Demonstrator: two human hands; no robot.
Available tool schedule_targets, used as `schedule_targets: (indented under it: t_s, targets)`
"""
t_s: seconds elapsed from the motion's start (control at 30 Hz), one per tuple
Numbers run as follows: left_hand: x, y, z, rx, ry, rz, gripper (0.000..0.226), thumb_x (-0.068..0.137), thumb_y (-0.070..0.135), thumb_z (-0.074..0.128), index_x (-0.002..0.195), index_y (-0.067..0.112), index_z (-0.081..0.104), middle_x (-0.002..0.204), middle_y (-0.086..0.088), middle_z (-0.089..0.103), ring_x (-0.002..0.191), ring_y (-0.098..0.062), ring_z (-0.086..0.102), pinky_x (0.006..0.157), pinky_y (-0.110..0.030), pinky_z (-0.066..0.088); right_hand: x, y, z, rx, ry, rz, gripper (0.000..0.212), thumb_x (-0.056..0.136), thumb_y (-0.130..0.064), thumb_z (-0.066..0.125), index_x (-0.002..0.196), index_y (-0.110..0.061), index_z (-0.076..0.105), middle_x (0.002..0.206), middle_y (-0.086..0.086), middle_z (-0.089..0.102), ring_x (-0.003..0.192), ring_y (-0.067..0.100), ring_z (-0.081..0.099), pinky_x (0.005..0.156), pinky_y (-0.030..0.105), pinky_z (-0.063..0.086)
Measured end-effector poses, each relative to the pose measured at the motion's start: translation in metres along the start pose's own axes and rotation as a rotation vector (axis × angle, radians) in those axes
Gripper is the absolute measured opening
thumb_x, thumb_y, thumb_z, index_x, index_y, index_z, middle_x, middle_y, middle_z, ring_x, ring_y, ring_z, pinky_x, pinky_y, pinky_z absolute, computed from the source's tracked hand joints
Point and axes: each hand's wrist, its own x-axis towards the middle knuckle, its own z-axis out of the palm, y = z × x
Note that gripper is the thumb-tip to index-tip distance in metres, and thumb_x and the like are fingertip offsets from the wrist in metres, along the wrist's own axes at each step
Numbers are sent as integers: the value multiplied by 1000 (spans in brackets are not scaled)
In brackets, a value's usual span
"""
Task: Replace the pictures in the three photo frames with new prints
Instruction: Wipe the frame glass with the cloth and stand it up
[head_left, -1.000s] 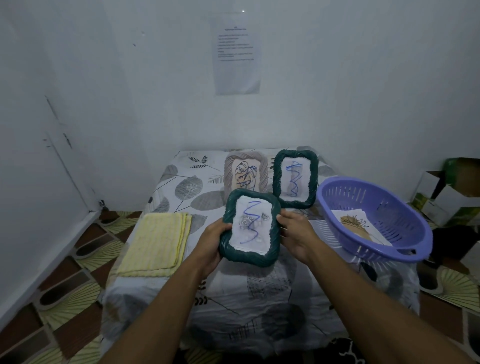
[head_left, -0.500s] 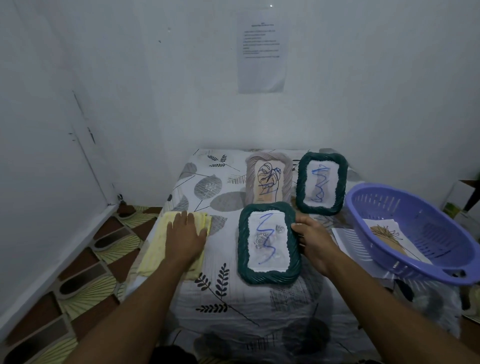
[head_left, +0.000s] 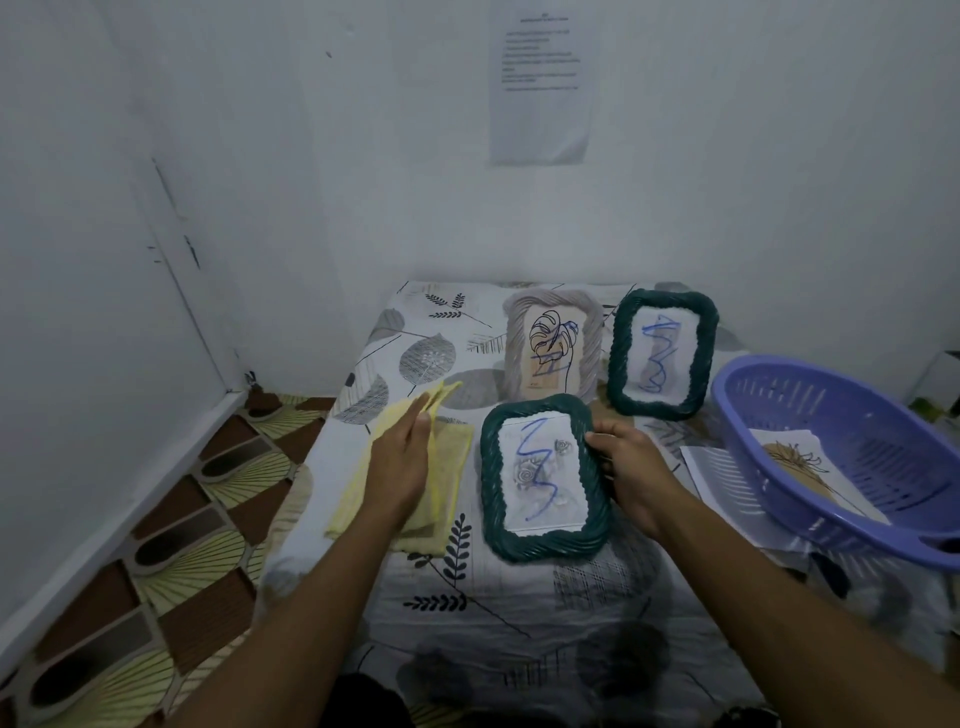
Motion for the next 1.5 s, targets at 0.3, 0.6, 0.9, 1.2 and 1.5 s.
schedule_targets:
  t_s: [0.3,0.6,0.9,1.2,1.5]
  targets:
    - [-11,9,29,-117,-29,-65,39,101,41,36,137,34,51,132,11,54,120,-7,47,98,-25,35,-13,-3,1,12,12,-9,13,95,-9,51,102,-10,61,81,7,66,61,16,59,48,21,44]
    - [-6,12,17,-240,-6,-119,37,101,36,38,135,34,53,141,12,50,131,-8,43,112,-33,32,-3,-13,-32,25,206,-55,12,96,-11,50,101,-12,61,88,5,66,69,18,58,56,28,41]
    - [-9,46,51,-114,6,-51,35,98,36,41,129,43,55,73,35,57,66,23,49,67,-11,42,-4,-18,-41,20,227,-122,10,94,-12,52,97,-12,61,92,7,67,75,22,60,61,32,46]
    - [-16,16,65,180,-191,-55,39,99,33,41,133,22,57,122,-5,65,94,-18,61,79,-27,43,-9,-18,-61,42,282,-164,11,96,-9,52,93,-15,60,85,3,66,72,20,60,60,31,49]
    - [2,-11,78,843,-299,147,56,100,45,35,147,16,34,158,-9,23,145,-28,21,116,-45,19,4,-10,-62,-1,252,-121,8,94,-14,55,99,-15,61,92,8,66,77,23,60,70,36,48]
